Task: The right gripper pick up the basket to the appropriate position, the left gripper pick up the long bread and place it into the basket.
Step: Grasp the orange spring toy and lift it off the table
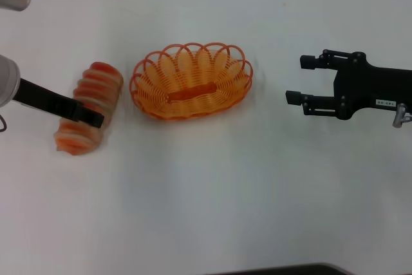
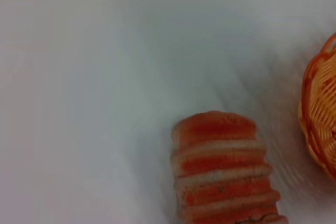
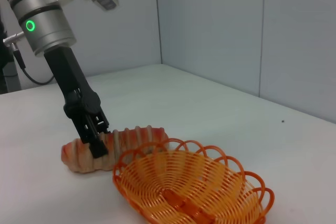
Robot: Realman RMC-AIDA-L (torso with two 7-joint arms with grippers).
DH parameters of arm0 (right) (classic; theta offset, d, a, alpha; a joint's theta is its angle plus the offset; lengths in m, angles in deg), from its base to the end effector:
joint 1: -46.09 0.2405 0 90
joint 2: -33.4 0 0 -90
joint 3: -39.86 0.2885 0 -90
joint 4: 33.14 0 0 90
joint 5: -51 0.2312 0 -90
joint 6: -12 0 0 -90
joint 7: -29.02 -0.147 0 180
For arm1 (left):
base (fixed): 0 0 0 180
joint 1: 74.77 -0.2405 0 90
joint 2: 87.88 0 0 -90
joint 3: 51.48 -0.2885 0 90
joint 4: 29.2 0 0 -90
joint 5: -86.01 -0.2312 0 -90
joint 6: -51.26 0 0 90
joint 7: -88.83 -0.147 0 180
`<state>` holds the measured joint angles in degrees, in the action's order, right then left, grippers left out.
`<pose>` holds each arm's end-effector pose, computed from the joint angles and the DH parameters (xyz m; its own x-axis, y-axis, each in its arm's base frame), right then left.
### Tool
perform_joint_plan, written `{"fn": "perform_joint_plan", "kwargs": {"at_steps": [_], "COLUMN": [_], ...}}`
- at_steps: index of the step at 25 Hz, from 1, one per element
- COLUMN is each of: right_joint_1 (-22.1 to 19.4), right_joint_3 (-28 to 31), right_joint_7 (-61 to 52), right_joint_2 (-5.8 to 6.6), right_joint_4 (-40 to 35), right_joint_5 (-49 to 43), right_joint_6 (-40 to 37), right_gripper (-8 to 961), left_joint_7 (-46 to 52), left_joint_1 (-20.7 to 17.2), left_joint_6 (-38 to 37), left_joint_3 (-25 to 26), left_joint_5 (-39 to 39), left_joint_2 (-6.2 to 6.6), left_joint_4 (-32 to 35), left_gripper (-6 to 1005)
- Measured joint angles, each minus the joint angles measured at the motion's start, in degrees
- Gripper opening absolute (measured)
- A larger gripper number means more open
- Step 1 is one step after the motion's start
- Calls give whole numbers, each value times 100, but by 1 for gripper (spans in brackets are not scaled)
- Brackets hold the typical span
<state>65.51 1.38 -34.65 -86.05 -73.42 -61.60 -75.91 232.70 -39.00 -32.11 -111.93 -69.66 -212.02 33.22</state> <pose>0.3578 0.3112 -0.0066 0.8579 -0.2201 -0.4643 -0.4007 -0.8522 -0.3364 -0.2640 0.3965 -0.0307 0.5321 0.8450 -0.0523 0.7543 -0.5012 -0.4240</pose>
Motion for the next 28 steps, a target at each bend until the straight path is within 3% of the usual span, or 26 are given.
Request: {"fn": "perform_joint_plan", "kwargs": {"at_steps": [28], "right_joint_1": [-15], "right_joint_3": [34], "right_joint_7": [-5], "right_joint_2": [-7], "right_joint_4": [-59], "right_joint_5": [2], "right_joint_6": [-8], "right_gripper": [798], "left_joint_7": [54], "left_joint_1": [33], "left_joint_6": [-59], "left_joint_3": [-19], "left_joint_5": [7], "left_joint_2": [13], "left_joint_4": [36], "left_gripper": [466]}}
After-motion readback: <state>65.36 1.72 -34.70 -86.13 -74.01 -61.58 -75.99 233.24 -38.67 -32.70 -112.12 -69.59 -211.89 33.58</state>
